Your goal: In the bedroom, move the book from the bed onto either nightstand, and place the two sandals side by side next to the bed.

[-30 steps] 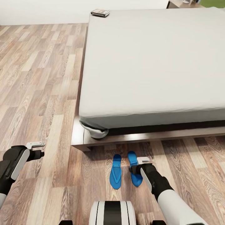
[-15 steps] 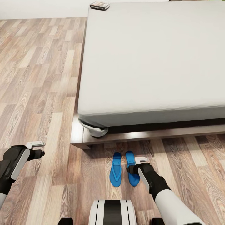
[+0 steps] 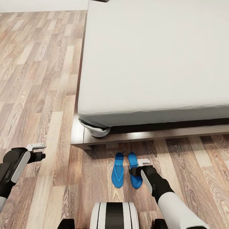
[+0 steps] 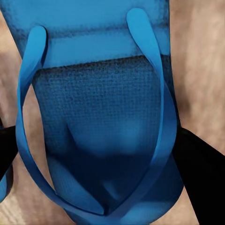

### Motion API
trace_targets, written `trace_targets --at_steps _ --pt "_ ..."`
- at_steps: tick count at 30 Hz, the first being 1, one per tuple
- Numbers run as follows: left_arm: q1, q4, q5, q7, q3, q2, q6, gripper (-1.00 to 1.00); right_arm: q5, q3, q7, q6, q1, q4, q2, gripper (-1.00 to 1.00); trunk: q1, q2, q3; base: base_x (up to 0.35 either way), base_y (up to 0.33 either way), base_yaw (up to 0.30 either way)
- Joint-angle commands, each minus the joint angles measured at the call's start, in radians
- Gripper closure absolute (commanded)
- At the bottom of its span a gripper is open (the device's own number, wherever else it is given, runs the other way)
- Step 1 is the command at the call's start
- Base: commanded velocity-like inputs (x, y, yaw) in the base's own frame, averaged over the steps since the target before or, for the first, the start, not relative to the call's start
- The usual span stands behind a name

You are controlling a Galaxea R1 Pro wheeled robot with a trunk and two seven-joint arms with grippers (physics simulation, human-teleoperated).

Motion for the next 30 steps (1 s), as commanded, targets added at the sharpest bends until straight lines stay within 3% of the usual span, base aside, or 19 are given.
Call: trace_targets --at_steps 1,7,14,30 --pt "0.0 -0.001 0.01 0.009 0.0 0.0 0.003 -1.0 -0.002 0.002 -0.003 0.005 -0.002 -0.002 -0.001 1.0 0.0 0.0 -0.001 0.0 0.0 0.0" --pt "0.0 -0.001 0.01 0.009 0.0 0.0 0.003 -1.0 -0.002 0.001 -0.003 -0.001 -0.004 -0.002 -0.002 1.0 0.0 0.0 -0.001 0.0 0.0 0.0" --pt "0.0 -0.001 0.01 0.009 0.0 0.0 0.003 -1.0 -0.002 0.0 -0.003 -0.087 -0.017 0.033 -0.003 1.0 0.0 -0.001 -0.005 0.0 0.0 0.0" --pt "0.0 -0.001 0.01 0.01 0.0 0.0 0.003 -1.0 -0.002 0.001 -0.002 -0.092 -0.045 0.044 0.002 1.0 0.002 -0.001 -0.016 0.0 0.0 0.0"
